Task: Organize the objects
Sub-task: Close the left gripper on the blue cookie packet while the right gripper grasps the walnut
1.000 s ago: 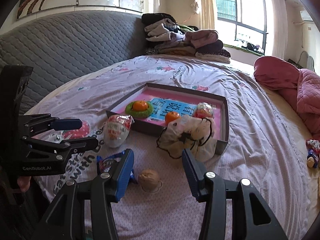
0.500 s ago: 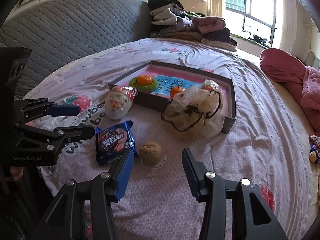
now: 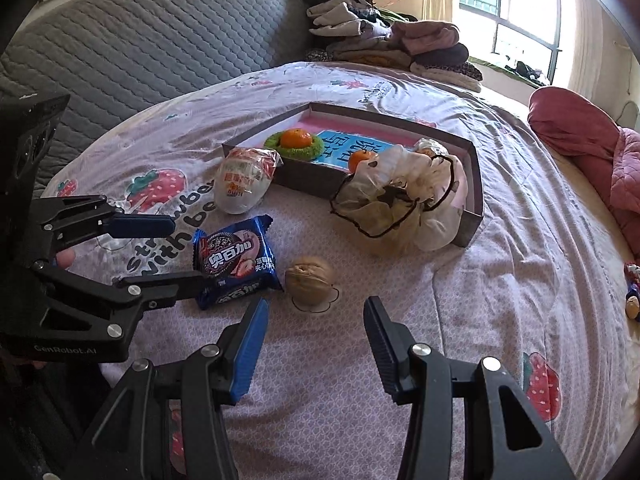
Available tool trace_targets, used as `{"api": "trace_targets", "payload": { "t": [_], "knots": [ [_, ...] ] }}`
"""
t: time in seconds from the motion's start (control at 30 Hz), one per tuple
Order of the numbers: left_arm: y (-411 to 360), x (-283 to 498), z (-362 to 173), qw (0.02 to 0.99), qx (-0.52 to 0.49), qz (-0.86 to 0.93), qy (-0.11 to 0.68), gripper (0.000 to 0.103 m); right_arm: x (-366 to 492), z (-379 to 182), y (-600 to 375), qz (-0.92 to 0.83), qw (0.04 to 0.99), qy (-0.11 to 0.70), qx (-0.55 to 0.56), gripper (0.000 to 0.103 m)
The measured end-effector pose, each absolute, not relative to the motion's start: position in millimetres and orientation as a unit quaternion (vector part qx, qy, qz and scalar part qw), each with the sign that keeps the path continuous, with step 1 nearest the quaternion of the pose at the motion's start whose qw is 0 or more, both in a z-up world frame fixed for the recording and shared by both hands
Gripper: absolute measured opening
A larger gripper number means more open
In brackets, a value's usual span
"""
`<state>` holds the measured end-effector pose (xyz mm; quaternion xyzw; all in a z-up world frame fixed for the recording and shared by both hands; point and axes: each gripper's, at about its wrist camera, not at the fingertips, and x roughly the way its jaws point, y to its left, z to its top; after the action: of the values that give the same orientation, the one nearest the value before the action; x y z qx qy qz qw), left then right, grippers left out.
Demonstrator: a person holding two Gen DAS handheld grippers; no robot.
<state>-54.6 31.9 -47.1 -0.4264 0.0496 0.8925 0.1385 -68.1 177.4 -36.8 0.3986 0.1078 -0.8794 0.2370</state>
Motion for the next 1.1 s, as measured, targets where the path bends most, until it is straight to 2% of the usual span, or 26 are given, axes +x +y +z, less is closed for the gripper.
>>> {"api": "trace_targets", "payload": {
  "t": [1.1],
  "knots": [
    [43.5, -71.7, -68.9, 0.151, -0.434, 0.886, 0.054, 0.063, -85.1, -58.9, 171.6, -0.867, 0.23, 0.131, 0.422, 0.05]
  ]
}}
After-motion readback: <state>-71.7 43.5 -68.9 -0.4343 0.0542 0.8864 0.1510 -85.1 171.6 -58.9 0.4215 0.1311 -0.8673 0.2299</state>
